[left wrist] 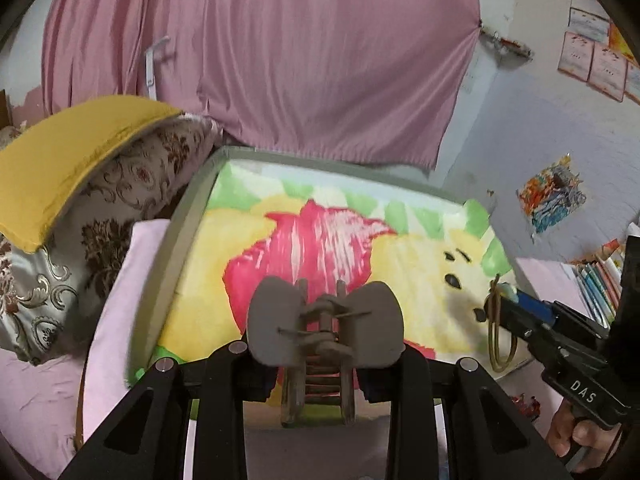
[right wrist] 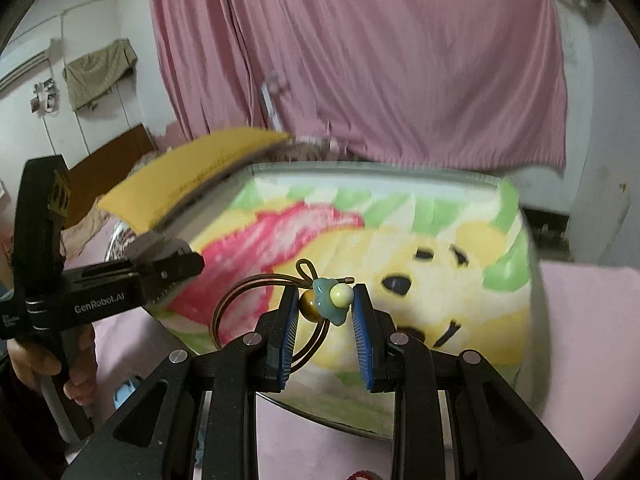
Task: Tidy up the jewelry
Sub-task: 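Carry both items into the grey tray and open both tools to release them, then grasp the blue smartwatch with the left tool while the right tool grasps the plain black hair tie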
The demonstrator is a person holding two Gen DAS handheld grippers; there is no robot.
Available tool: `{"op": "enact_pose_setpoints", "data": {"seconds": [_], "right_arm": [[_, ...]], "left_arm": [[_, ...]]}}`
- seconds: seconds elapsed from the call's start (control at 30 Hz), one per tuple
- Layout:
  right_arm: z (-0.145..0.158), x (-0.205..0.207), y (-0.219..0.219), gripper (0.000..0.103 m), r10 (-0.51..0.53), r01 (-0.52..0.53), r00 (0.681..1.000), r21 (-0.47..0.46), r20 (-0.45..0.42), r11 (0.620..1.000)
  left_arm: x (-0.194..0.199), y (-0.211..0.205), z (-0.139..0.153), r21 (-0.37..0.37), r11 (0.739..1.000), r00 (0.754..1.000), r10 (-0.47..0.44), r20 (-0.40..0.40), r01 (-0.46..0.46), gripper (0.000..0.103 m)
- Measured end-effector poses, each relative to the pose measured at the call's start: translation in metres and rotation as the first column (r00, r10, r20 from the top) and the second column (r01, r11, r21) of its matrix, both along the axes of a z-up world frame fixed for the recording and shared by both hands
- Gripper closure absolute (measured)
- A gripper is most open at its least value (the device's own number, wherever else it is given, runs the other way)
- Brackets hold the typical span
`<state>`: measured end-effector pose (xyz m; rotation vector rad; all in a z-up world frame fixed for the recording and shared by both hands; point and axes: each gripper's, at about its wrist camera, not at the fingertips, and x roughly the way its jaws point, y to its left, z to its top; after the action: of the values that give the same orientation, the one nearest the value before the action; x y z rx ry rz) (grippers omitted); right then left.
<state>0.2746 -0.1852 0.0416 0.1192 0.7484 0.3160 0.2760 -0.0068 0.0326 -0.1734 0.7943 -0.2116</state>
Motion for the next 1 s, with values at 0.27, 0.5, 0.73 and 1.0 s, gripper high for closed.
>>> {"op": "enact_pose_setpoints", "data": {"seconds": [0.27,0.5,0.73,1.0], "right_arm": [[-0.027,0.013,0.002,0.079,0.019,-0.019,0.991,0.003,-0.13,1.0],[-0.02,0.007,0.002,0.058,0.005,-0.006,0.996,-0.013,-0.088,1.0],[0.004,-0.029,-0.012,0.041,-0.015,0.016,1.0,-0.015,0.026,1.0],[0.03,-0.089,-0.026,0.016,-0.068,0.072,0.977,-0.014,0.201,0.997]], "left_arm": [[0.011,-0.008,-0.014,0.064,0.997,0.996,-0.034,-0.08,0.04,0.075],[0.005,-0.005,-0.008,0.037,0.998,0.997,-0.04,-0.064,0.043,0.065],[-0.028,-0.001,0.012,-0.002,1.0,0.998,-0.027,0.053,0.027,0.034],[-0.085,0.002,0.026,-0.025,1.0,0.979,0.007,0.205,-0.002,0.005]]}}
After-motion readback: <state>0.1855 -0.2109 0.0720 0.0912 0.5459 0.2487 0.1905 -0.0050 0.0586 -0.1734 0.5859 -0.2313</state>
